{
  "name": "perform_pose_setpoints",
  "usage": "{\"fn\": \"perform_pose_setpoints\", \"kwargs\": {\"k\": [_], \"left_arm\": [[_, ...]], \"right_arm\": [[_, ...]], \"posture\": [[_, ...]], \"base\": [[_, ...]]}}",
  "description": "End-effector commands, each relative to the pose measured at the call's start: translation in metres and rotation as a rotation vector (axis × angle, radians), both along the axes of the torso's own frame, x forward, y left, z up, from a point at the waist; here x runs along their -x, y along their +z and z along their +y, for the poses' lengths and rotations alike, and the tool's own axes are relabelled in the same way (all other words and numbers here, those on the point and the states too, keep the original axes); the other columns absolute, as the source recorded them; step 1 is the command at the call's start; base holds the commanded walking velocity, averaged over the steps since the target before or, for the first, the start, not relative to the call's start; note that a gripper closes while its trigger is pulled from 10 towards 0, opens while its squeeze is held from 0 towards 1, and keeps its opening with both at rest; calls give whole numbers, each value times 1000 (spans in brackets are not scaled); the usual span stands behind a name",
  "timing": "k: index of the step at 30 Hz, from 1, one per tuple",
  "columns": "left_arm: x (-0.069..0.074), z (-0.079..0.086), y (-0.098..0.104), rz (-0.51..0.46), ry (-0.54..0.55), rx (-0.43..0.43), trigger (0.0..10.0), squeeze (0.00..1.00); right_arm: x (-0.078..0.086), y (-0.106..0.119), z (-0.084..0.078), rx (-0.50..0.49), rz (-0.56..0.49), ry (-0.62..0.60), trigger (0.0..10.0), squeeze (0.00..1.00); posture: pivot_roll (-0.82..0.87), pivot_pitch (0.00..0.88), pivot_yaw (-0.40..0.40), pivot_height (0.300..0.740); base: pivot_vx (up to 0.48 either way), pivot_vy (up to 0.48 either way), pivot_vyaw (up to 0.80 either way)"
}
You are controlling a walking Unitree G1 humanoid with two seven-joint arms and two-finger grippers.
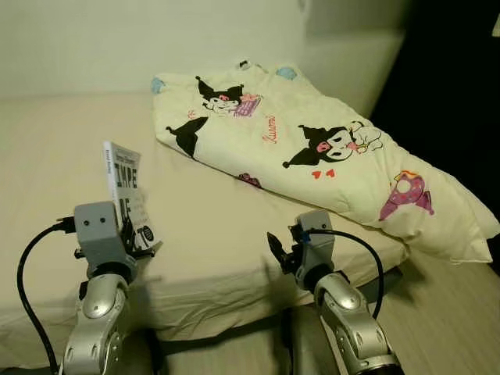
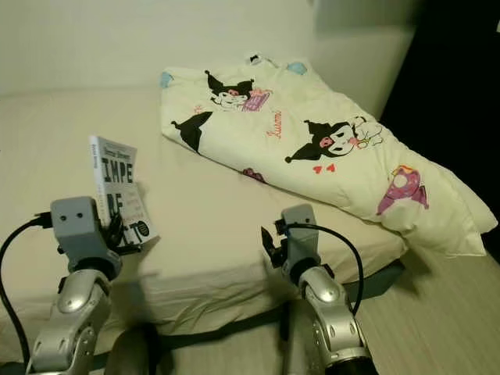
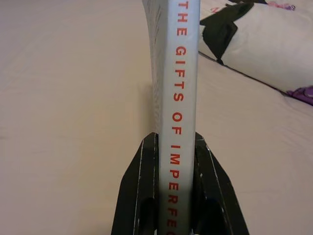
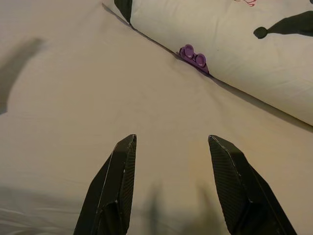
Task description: Clean up the room
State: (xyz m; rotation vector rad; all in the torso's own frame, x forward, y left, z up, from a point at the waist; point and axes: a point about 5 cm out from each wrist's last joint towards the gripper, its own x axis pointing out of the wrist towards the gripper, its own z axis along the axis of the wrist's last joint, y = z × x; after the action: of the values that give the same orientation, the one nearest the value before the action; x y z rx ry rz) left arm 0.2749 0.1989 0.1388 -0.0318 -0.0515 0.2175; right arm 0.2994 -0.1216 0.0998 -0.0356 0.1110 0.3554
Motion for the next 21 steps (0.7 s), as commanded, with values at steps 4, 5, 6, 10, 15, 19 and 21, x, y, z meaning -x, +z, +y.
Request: {"fn": "perform_pose_setpoints", "kwargs": {"k": [4, 5, 6, 10, 15, 19, 21], "left_arm": [[2, 1, 2, -25, -7, -58, 10000, 0], [2, 1, 1, -21, -1, -63, 10000, 0], [2, 1, 1, -21, -1, -63, 10000, 0], [3, 2, 0, -16, 15, -70, 10000, 0], [3, 3, -1, -16, 21, -75, 10000, 0], [3, 4, -1, -18, 23, -77, 10000, 0], [3, 5, 0, -19, 24, -77, 10000, 0]], "right_arm": [[3, -5, 3, 0, 5, 10, 10000, 0], [3, -5, 3, 0, 5, 12, 10000, 0], [3, -5, 3, 0, 5, 12, 10000, 0], [3, -5, 4, 0, 3, 18, 10000, 0], [2, -5, 6, -5, 1, 23, 10000, 0], [1, -5, 6, -10, -1, 25, 10000, 0], [1, -5, 7, -11, -2, 26, 10000, 0]], "posture": [[-65, 95, -15, 579], [-65, 95, -15, 584], [-65, 95, -15, 584], [-60, 94, -20, 599], [-53, 91, -20, 619], [-53, 90, -20, 629], [-53, 90, -20, 634]], "base": [[0, 0, 0], [0, 0, 0], [0, 0, 0], [0, 0, 0], [0, 0, 0], [0, 0, 0], [0, 0, 0]]}}
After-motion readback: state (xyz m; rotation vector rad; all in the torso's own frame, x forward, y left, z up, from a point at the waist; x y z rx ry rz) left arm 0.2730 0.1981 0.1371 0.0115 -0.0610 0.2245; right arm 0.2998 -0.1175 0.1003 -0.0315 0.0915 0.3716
